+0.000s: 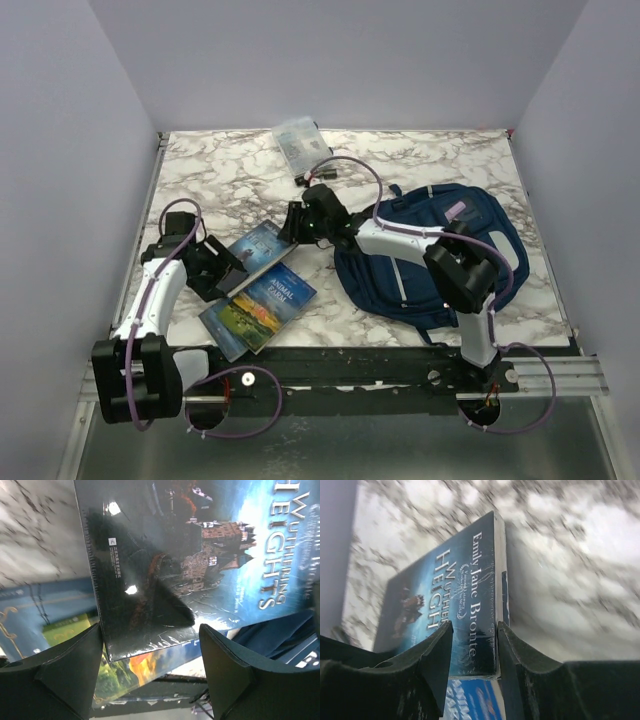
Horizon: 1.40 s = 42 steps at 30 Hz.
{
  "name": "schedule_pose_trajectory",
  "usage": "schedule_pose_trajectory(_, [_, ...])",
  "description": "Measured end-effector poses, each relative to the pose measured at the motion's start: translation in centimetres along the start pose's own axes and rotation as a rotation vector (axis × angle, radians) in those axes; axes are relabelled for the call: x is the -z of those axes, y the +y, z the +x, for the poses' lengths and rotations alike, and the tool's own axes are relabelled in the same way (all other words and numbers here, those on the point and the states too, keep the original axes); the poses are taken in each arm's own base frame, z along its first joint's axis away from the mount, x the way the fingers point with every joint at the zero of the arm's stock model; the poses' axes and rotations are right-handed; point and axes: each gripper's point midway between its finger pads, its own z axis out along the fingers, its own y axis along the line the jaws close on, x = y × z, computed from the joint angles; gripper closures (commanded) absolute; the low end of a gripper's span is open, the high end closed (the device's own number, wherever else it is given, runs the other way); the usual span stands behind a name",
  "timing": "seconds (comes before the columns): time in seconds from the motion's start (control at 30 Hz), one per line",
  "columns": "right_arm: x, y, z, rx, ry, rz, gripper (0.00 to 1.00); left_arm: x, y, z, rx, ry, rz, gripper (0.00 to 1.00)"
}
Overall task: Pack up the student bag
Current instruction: Pick up the book from the center of the board.
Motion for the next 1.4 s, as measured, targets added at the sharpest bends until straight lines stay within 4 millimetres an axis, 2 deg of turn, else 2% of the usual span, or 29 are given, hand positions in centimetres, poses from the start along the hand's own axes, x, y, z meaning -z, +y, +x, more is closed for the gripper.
schedule_pose_trajectory(0.13, [2.7,-3.7,3.7,-0.009,0.058,0.099,0.53,0.4,-0.8,3.1,-0.048,0.038,0.023,0.22])
schedule_pose_trajectory(0.23, [4.6,-5.7,6.1,-0.007,0.096,0.144,0.51,0.5,-1.0,5.1,-0.076,0.048,0.063,0.20])
schedule_pose_trajectory(0.37, [6.0,-6.3,7.6,0.027,0.123,0.159,0.44,-0.1,-0.3,6.9,-0.073,0.069,0.098,0.16])
schedule_pose_trajectory(0.5, [6.1,-5.9,7.8,0.088,0.131,0.146,0.41,-0.5,0.1,7.7,-0.078,0.078,0.137,0.12])
schedule_pose_trajectory(0.8, [6.2,-6.2,8.5,0.127,0.169,0.134,0.40,1.1,-0.9,6.6,-0.140,-0.009,0.221,0.08])
schedule_pose_trajectory(1.07, [5.9,-6.5,8.9,0.103,0.190,0.104,0.41,0.9,-1.1,5.2,-0.124,-0.040,0.228,0.09])
schedule_pose_trajectory(1.17, [5.8,-6.5,8.9,0.100,0.190,0.100,0.41,0.9,-0.9,4.6,-0.096,-0.064,0.243,0.04])
schedule_pose_trajectory(1.2, [5.8,-6.5,8.8,0.099,0.190,0.100,0.41,1.0,-0.9,4.4,-0.092,-0.074,0.246,0.02])
schedule_pose_trajectory(1.4, [5.7,-6.7,8.8,0.092,0.195,0.090,0.41,2.9,-1.1,2.9,-0.094,-0.188,0.270,0.02])
